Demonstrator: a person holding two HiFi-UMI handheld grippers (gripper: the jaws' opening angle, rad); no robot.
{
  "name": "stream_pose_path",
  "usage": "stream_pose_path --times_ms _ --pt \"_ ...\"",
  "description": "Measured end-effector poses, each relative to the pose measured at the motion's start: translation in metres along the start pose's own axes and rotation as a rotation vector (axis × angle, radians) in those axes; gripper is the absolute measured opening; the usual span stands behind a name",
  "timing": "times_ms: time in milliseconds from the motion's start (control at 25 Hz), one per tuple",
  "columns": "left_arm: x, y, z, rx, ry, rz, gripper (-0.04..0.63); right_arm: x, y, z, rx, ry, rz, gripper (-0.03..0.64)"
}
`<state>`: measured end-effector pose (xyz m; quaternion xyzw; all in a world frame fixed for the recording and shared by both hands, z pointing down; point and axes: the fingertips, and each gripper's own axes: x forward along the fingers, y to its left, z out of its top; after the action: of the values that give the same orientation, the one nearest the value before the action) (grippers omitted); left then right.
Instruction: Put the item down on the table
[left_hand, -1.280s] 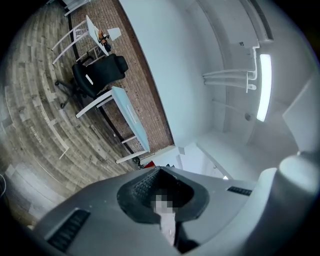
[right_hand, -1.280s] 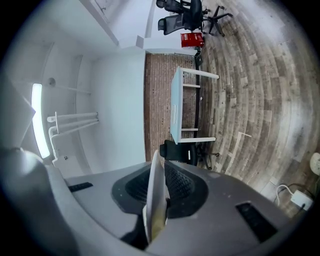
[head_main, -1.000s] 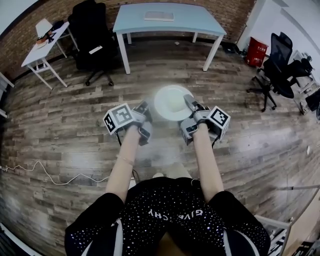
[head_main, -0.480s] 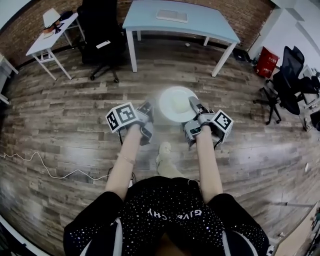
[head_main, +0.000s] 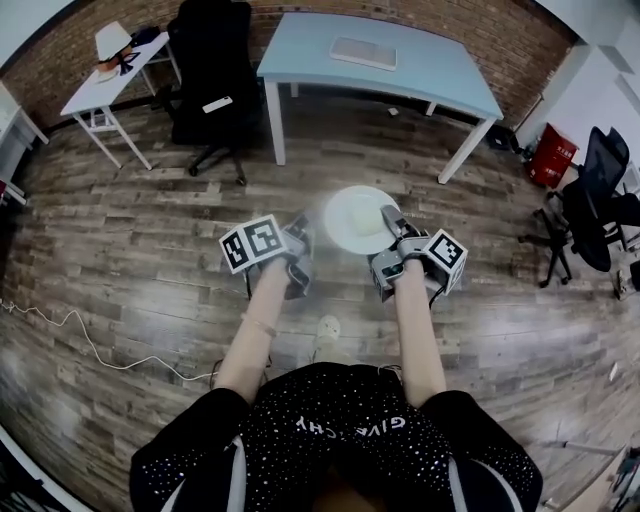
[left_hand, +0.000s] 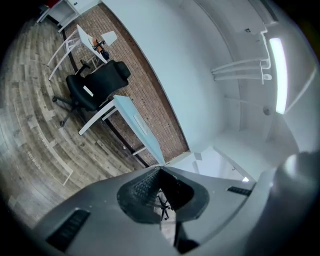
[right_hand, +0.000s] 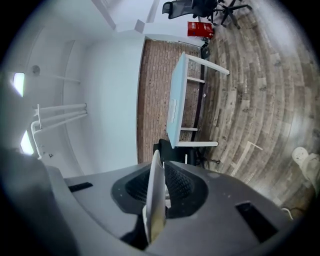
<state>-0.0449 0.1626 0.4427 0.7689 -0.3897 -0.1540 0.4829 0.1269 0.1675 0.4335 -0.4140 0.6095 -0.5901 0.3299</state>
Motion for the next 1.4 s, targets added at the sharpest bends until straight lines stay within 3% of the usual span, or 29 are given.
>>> stream_pose_path --times_ms 440,680,1080,1400 --pt "0.107 0.016 0.063 0.183 -0.027 0.075 0.011 0.108 -0.001 0.072 -0.021 0.052 0.005 0.041" --pt "0.146 0.018 0.073 0.169 -0.009 0.076 0.011 0.138 0.000 0.102 -0.009 0.054 -0.003 0.041" --pt "0.159 0.032 0.067 0.147 -0.013 0.064 0.011 0.135 -0.018 0.103 0.001 0.053 -0.025 0.043" --pt "0.198 0.030 0.080 0.195 -0.007 0.049 0.011 0.158 -0.021 0.138 0.005 0.020 -0.005 0.043"
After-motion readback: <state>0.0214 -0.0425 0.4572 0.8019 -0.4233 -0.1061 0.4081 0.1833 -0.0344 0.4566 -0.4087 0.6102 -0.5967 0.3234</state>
